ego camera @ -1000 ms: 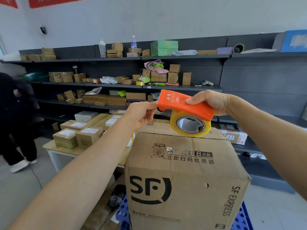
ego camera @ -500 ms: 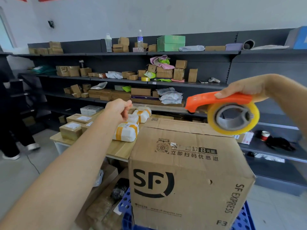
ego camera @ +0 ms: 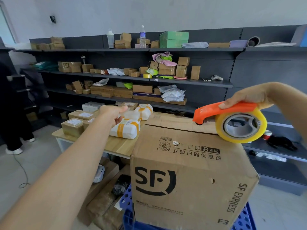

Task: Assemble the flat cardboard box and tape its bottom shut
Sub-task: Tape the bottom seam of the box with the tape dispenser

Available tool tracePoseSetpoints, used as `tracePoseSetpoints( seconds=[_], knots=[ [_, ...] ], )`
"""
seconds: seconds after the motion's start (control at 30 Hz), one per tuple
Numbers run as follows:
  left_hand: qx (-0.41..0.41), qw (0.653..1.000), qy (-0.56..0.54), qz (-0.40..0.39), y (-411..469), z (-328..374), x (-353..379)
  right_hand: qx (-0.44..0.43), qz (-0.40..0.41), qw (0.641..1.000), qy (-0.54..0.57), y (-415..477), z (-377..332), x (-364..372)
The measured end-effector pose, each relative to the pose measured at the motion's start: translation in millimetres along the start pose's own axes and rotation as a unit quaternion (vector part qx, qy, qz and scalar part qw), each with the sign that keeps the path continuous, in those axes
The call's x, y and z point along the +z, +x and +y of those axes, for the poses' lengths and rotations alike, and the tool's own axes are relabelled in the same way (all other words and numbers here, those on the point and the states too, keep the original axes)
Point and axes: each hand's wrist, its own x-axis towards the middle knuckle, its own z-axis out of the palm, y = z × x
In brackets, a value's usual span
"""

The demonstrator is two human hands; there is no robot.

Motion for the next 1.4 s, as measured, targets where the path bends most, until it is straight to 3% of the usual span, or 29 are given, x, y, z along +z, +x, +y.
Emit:
tracePoseSetpoints(
  seconds=[0.4,0.57,0.9,1.4],
  knots=[
    [-0.032,0.999,0.007,-0.031,15.3,-52.9,8.3,0.015,-0.052,0.999,0.000,11.6,-3.4,11.1],
    [-0.048,0.998,-0.020,-0.047,18.9,-37.7,0.5,0.014,-0.053,0.998,0.004,16.2,-4.1,11.0],
    [-0.001,0.998,-0.052,-0.028,6.1,-16.5,-11.0,0.027,-0.045,0.998,-0.025,18.2,-15.7,14.8],
    [-0.117,0.984,0.035,-0.131,-0.5,-97.0,7.9,0.036,-0.019,0.997,-0.064,11.7,-20.6,22.1]
  ],
)
